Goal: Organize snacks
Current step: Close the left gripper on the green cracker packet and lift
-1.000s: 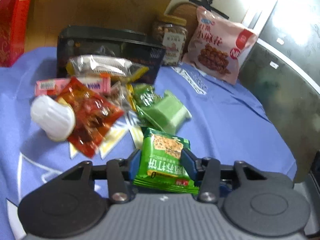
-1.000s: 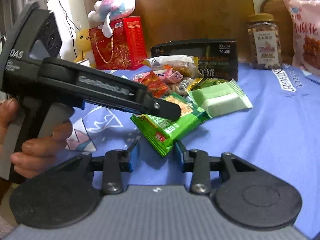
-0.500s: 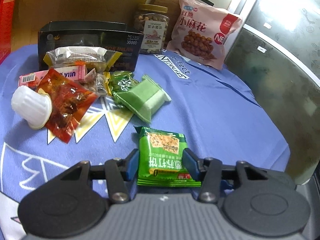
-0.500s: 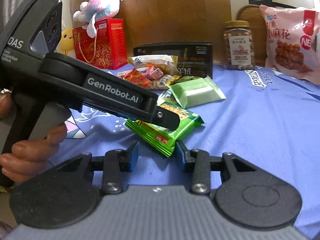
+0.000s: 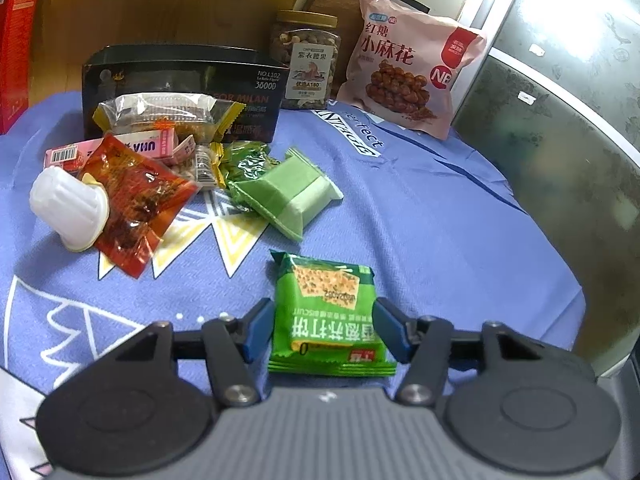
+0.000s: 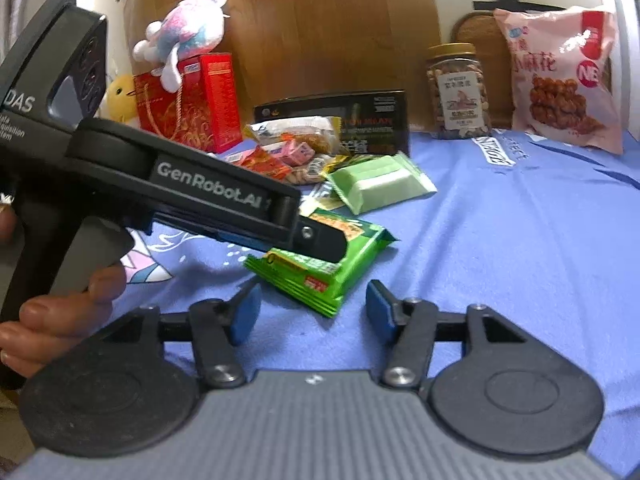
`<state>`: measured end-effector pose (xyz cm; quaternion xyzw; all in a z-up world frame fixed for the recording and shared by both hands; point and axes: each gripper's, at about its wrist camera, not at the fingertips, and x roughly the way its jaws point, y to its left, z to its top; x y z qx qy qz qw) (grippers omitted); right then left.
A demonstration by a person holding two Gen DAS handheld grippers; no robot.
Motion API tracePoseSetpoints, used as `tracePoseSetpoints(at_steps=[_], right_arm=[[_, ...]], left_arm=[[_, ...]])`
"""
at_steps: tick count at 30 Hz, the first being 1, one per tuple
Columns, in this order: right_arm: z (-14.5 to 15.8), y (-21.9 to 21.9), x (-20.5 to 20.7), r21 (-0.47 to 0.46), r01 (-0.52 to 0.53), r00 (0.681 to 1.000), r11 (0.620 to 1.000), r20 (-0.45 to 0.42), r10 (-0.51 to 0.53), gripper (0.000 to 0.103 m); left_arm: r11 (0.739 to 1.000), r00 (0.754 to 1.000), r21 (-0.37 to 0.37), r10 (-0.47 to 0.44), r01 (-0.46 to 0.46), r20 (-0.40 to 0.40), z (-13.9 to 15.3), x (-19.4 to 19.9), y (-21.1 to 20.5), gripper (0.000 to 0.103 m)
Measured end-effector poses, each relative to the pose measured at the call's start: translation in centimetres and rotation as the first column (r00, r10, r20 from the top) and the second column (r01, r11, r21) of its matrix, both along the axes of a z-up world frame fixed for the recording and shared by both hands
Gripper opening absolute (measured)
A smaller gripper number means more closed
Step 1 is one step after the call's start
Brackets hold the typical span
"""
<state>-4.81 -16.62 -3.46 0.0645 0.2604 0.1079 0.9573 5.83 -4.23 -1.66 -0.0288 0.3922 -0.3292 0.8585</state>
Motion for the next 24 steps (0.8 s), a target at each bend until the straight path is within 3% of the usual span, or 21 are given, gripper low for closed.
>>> tracePoseSetpoints(at_steps=[11,24], right_arm=[[-0.1,-0.6,-0.3,0.008,-0.002,1.000,1.000,0.014,0.002,0.063],[-0.2,-0.9,-0.8,0.002,-0.019,1.000,1.000,0.025,0.019,0.063]], left_arm=[[1.000,1.000,0.022,-0.001,0.001,0.000,0.2,-0.3,-0.8,0.069],[0.999,1.000,0.035,0.002,-0.003,0.011,0.5,-0.6,-1.1,0.071]])
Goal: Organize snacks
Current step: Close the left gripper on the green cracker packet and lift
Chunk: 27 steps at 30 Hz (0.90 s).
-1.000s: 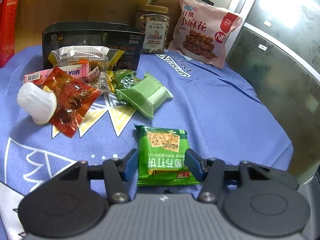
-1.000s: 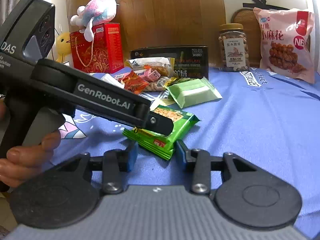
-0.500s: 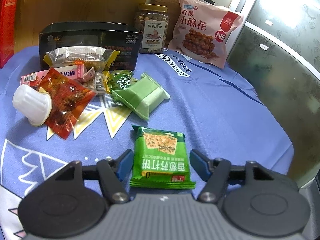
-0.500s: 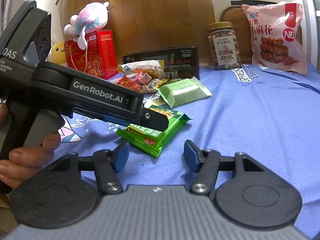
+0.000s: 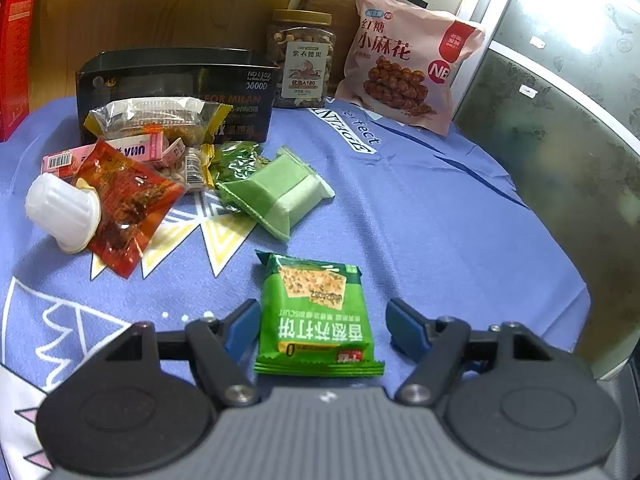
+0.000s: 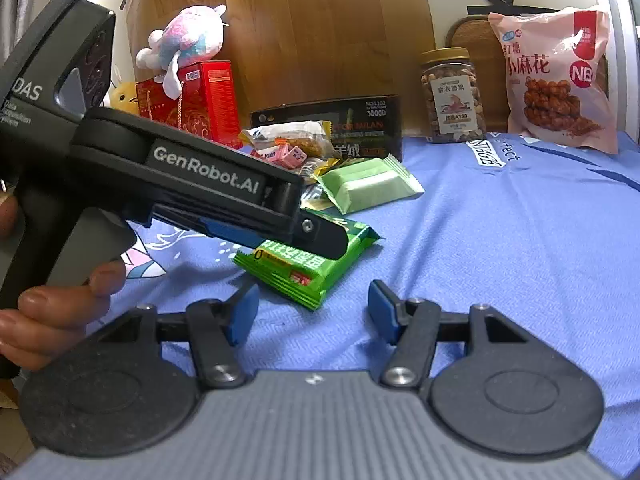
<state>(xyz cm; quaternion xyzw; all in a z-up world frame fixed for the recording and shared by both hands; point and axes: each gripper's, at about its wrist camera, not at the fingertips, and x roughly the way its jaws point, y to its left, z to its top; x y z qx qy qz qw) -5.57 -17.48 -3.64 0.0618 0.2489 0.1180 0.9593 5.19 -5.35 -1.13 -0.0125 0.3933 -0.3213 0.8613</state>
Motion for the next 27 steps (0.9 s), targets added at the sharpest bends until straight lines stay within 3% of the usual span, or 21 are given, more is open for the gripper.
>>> tracePoseSetpoints(at_steps=[27], right_arm=[[0.11,-0.02,0.05,-0.016,-0.014,1.000,1.000,0.002,0.014,0.063]], left_arm=[[1.000,1.000,0.002,-0.027,0.027,-0.008,-0.42,0.07,0.07,0.073]])
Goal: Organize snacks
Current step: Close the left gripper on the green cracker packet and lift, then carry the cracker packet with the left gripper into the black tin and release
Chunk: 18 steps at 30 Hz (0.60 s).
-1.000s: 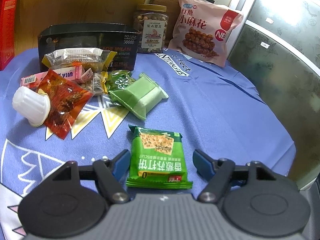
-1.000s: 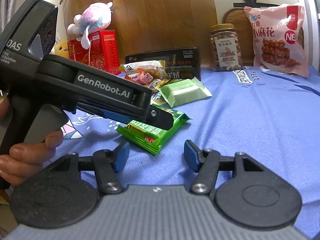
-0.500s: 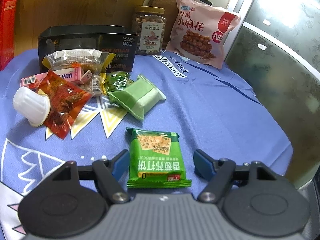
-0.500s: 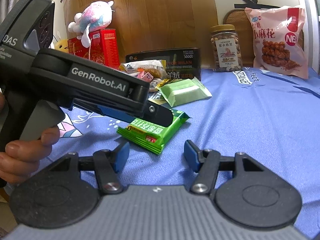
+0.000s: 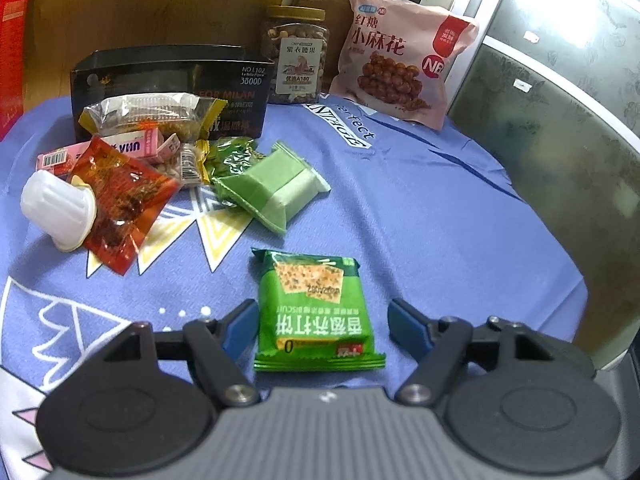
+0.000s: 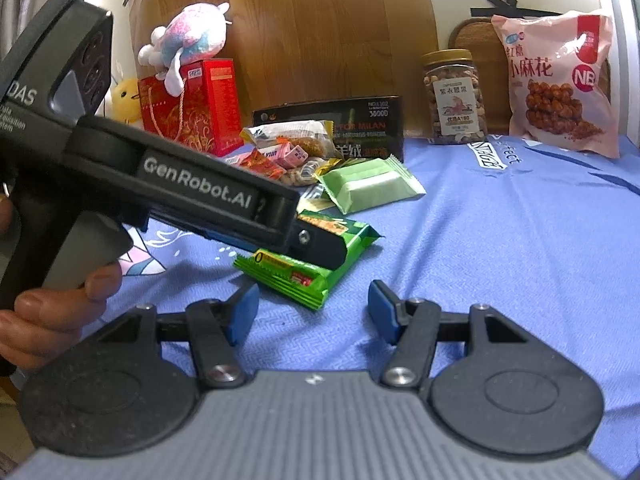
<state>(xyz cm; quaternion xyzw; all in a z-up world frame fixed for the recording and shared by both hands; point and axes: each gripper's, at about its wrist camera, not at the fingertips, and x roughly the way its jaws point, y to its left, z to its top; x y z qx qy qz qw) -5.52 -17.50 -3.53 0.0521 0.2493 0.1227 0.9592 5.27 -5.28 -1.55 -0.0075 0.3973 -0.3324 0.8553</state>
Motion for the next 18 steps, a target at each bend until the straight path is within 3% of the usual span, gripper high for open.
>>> tracePoseSetpoints(at_steps=[3,5,6,7,8,10,11,14,18], right_arm=[[0.0,0.0,-0.1,0.003,0.004,1.000,1.000,0.001,-0.004,0.063],[0.0,0.1,0.0,0.000,0.008,1.000,1.000,0.000,-0.008,0.063],[0.1,0.3,0.1,-0.008,0.005,1.000,1.000,-0.002,-0.005,0.061],[0.1,0.7,0.3,-0.021,-0.004,1.000,1.000,-0.003,0.004,0.049],[0.2,1.0,0.5,-0.045,0.001,1.000,0.999,-0.002,-0.001,0.044],[0.4,1.4,0.9,-0.088,0.025,1.000,0.996,-0.005,-0.025,0.041],[0.6,1.2,1.0,-0.067,0.029,0.999,0.997,-0.015,-0.031,0.041],[1.3,0.8,1.5,0.006,0.031,0.999,1.000,-0.030,-0.031,0.040],[3.4,2.6,3.1,-0.020,-0.014,0.999,1.000,0.045,0.015,0.040]], left_arm=[[1.000,1.000,0.012,-0.011,0.011,0.013,-0.3,-0.2,-0.2,0.072],[1.000,0.999,0.024,-0.021,0.020,0.038,-0.4,-0.3,-0.5,0.052],[0.999,0.999,0.021,-0.026,0.025,0.046,-0.4,-0.4,-0.5,0.051],[1.000,0.999,0.021,-0.017,0.016,0.051,-0.4,-0.4,-0.5,0.047],[1.000,0.998,0.025,-0.010,0.008,0.059,-0.2,-0.4,-0.4,0.043],[1.000,0.997,0.010,0.007,-0.007,0.075,0.3,-0.5,0.2,0.033],[1.000,0.997,0.001,0.015,-0.015,0.081,0.7,-0.5,0.7,0.031],[0.998,0.991,-0.048,0.045,-0.039,0.124,2.6,-0.5,2.5,0.030],[0.993,0.976,-0.064,0.109,-0.099,0.186,5.5,1.6,4.4,0.030]])
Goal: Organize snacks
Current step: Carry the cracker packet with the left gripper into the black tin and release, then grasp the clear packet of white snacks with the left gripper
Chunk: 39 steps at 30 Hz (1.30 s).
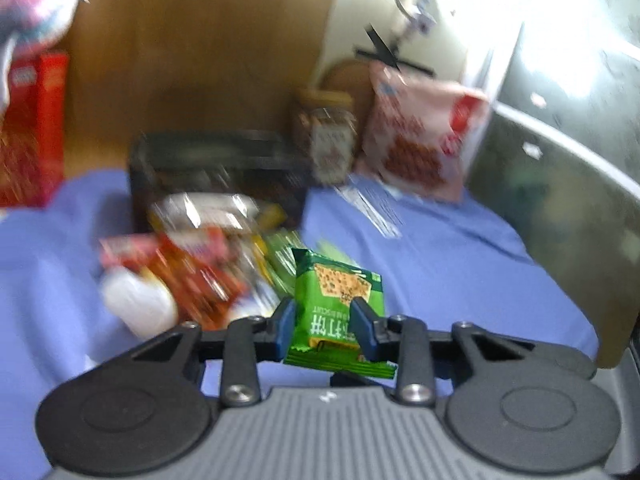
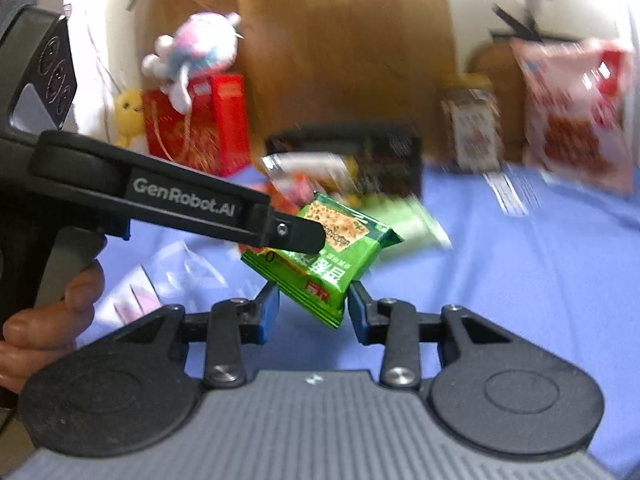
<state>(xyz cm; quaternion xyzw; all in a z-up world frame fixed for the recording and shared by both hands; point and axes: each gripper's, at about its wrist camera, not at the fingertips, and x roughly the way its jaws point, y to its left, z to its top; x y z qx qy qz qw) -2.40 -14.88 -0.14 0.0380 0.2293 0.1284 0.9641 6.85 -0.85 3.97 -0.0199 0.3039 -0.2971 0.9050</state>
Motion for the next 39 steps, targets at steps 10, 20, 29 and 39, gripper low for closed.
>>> tracePoseSetpoints(at_steps=[10,20,29,39], right_arm=[[4.2,0.8,15.1,0.053,-0.060,0.997,0.997,0.048,0.057,0.040],[3.3,-3.6,19.1,0.254,0.026,1.000,0.967,-0.008,-0.024,0.044],[-0.6,-6.1,17.7,0.498,0.081,0.977,0.864,-0.212,0.030,0.040],[0.8,-4.8,11.9,0.424,0.015,0.994,0.905,-0.105,0.033,0.036]], left_arm=[[0.996,0.994,-0.023,0.088,-0.087,0.059,5.0,14.9,0.1,0.030],[0.983,0.989,-0.109,0.147,-0.149,-0.024,3.0,16.3,5.6,0.048],[0.989,0.963,-0.117,0.052,-0.086,-0.264,-1.6,16.7,4.9,0.033],[0.991,0.997,-0.133,-0.015,0.005,-0.081,1.4,8.2,2.6,0.029]])
